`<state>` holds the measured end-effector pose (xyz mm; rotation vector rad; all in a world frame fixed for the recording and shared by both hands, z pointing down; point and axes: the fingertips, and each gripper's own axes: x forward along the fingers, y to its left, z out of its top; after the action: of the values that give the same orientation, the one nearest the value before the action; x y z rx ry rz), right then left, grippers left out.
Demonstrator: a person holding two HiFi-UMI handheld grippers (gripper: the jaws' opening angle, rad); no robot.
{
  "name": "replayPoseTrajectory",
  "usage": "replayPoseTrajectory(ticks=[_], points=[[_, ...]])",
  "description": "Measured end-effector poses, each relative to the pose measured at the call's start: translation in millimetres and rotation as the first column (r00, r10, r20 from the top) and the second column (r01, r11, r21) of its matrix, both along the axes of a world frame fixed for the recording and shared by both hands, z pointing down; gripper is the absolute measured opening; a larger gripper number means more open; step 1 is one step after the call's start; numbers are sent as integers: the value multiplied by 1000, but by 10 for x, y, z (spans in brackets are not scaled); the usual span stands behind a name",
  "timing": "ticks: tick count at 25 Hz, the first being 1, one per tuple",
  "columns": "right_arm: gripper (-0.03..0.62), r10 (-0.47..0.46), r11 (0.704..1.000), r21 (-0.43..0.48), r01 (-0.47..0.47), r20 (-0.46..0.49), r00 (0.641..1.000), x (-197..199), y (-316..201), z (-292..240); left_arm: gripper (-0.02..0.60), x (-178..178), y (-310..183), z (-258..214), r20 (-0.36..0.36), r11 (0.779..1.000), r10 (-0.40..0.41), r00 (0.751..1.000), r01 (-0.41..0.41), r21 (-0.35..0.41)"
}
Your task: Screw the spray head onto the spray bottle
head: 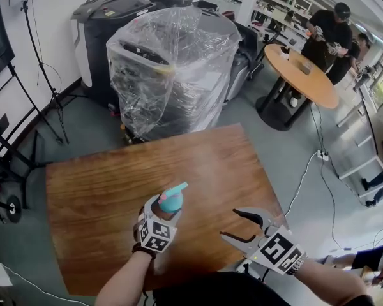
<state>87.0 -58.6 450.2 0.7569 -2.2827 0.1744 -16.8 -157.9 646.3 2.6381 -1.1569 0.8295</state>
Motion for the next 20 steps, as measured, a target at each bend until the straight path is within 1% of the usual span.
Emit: replayPoseTrajectory(ticks=[5,7,9,11,13,15,16,18,19,20], points=[[252,15,1000,-24,-15,36,999,-98,4,28,376,-21,3,47,33,999,4,999,-3,-40],[252,14,1000,-28,-13,46,999,-162,10,31,447,-47,34,26,38,998,4,999,-1,-57],[246,18,1000,-22,-16,86,996,-235,12,79,451,-147,105,-38,30,997,-18,999,20,-71],[216,21,1000,-15,-19,115,993,-324,4,115,436,-296,219,-178,4,996,-57,998,57,-75],[189,22,1000,-7,-21,146,989,-415,-1,127,385,-406,383,-416,-45,994,-93,995,90,-67],[132,25,1000,10,-27,182,983,-510,-16,114,287,-436,563,-726,-104,994,-106,989,102,-45],[104,28,999,20,-33,201,979,-564,-31,100,255,-432,640,-886,-134,994,-109,985,106,-31],[28,36,998,38,-47,237,971,-681,-65,64,179,-424,754,-1165,-189,993,-118,975,118,-10],[5,39,998,45,-52,254,966,-740,-77,46,154,-422,794,-1277,-211,992,-124,970,127,-3],[-8,41,997,52,-57,269,962,-793,-84,29,106,-416,826,-1375,-229,991,-131,965,135,2]])
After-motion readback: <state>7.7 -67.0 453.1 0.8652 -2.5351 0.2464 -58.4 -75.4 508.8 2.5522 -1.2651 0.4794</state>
